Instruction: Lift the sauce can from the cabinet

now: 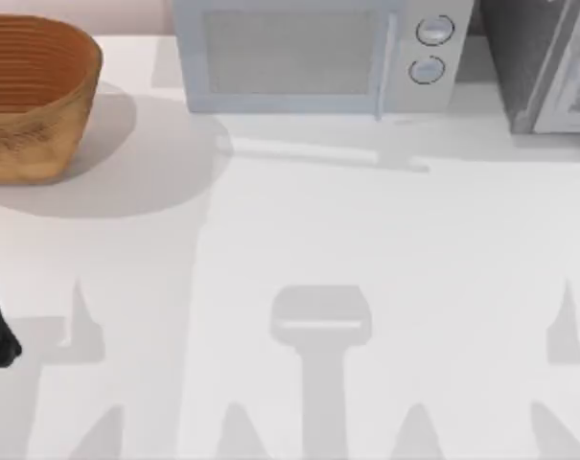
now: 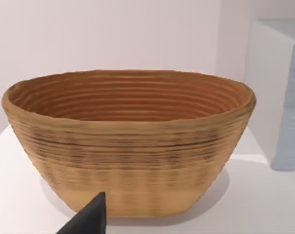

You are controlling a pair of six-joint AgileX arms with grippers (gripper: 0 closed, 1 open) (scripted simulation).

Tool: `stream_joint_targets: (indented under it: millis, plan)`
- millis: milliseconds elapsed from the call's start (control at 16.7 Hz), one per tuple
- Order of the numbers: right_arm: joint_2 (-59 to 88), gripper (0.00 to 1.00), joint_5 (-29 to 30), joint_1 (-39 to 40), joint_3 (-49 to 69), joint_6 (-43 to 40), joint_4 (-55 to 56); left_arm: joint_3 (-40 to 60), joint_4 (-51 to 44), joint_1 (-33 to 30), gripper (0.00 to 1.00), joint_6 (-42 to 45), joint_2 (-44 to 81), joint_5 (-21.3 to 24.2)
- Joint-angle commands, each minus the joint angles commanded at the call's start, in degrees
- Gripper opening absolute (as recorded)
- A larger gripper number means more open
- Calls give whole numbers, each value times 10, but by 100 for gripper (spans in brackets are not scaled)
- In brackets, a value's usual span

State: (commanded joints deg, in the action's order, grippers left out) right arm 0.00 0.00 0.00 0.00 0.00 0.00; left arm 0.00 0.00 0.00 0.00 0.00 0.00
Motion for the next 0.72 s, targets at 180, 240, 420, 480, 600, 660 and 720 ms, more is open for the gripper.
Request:
stream_joint_targets:
  millis: [180, 240, 420, 480, 600, 660, 720]
  plan:
    - [6, 100, 1, 1, 6, 0, -3, 0, 0, 0, 100, 0, 0, 0]
    - [18, 100, 3, 3, 19, 0, -8, 0, 0, 0, 100, 0, 0, 0]
    - [89, 100, 15, 11, 92, 0, -33, 0, 0, 0, 100, 0, 0, 0]
    - [123, 100, 21, 15, 128, 0, -44, 0, 0, 0, 100, 0, 0, 0]
    - [199, 100, 33, 24, 219, 1, -68, 0, 0, 0, 100, 0, 0, 0]
    - [240, 100, 39, 29, 274, 2, -80, 0, 0, 0, 100, 0, 0, 0]
    - [281, 100, 45, 35, 333, 3, -92, 0, 0, 0, 100, 0, 0, 0]
